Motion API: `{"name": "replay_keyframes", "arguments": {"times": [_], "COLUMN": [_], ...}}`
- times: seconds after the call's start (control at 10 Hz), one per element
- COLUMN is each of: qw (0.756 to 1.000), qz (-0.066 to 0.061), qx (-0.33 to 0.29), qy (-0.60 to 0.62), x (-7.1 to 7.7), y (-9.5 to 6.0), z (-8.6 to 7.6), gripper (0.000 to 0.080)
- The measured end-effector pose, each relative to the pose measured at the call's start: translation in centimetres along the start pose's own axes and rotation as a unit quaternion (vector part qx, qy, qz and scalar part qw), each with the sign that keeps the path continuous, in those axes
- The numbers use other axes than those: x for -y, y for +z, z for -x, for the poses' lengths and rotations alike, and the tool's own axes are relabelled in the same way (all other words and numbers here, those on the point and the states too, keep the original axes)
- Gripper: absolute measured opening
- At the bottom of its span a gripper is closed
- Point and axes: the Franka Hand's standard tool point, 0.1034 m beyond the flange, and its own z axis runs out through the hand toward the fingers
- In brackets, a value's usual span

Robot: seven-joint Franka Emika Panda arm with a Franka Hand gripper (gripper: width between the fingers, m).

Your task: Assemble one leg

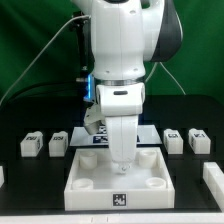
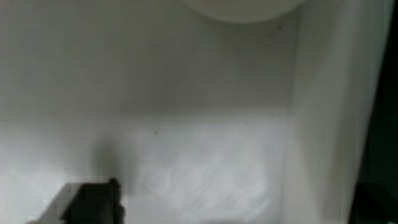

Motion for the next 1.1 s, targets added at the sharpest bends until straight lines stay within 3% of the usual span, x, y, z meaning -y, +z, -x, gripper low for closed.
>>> {"name": "replay_keyframes", "arguments": {"times": [0.1,0.2,0.3,0.4,1.1], "qw": [1.000,1.000,1.000,1.000,1.000], "qz": [0.000,0.000,0.000,0.000,0.000], "qx": [0.000,0.000,0.000,0.000,0.000], "qy": [0.000,0.000,0.000,0.000,0.001], "x": [0.01,0.02,0.02,0.02,-0.02], "y": [0.01,0.02,0.03,0.03,0.01], "z": [0.01,0.01,0.01,0.02,0.04], "gripper": [0.0399,0.0399,0.0215,0.0086,0.0058]}}
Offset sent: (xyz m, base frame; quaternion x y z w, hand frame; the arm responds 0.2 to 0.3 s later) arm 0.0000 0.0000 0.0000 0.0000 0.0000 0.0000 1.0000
